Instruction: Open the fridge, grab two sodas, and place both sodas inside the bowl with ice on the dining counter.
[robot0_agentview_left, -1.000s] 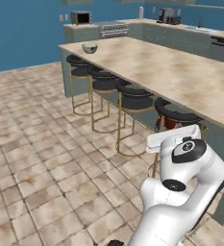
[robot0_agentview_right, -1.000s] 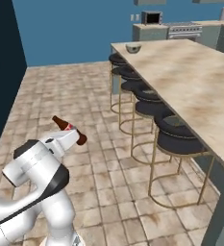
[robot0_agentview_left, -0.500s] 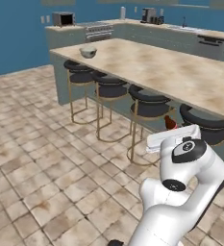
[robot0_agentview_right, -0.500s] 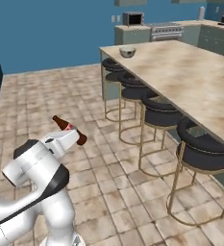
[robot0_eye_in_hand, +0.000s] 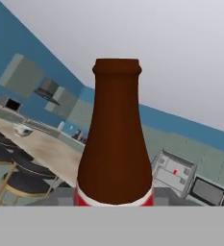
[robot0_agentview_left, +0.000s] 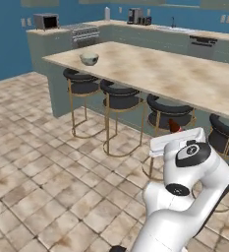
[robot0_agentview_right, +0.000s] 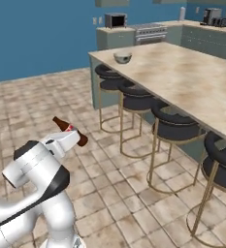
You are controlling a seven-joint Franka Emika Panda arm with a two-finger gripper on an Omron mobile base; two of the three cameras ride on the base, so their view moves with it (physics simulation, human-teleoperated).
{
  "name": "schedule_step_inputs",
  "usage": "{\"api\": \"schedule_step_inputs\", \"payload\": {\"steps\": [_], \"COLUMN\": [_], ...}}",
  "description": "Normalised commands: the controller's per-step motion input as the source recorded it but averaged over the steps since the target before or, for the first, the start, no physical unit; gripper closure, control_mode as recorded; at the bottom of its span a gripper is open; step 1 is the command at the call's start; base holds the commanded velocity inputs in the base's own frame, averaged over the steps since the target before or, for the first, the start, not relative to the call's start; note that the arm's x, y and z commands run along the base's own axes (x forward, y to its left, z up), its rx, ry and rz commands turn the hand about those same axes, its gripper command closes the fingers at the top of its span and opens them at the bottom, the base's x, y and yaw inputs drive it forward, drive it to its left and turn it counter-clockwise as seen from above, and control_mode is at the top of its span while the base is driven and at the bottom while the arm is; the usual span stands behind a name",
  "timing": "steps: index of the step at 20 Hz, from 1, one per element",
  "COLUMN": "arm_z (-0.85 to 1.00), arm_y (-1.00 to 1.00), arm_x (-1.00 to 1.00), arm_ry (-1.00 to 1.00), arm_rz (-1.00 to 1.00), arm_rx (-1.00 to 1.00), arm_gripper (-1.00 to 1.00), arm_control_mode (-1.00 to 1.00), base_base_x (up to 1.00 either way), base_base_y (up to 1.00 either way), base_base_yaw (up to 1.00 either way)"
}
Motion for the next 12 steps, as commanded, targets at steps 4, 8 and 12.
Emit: {"api": "schedule_step_inputs", "payload": {"steps": [4, 8, 12], "arm_z": [0.0, 0.0, 0.0], "arm_y": [0.0, 0.0, 0.0], "arm_x": [0.0, 0.0, 0.0], "arm_ry": [0.0, 0.0, 0.0], "arm_rz": [0.0, 0.0, 0.0], "arm_rx": [0.0, 0.0, 0.0], "arm_gripper": [1.0, 1.0, 1.0], "arm_control_mode": [1.0, 1.0, 1.0], "base_base_x": [0.78, 0.8, 0.8], "base_base_y": [0.99, 0.99, 0.96], "base_base_yaw": [-0.28, -0.27, -0.28]}}
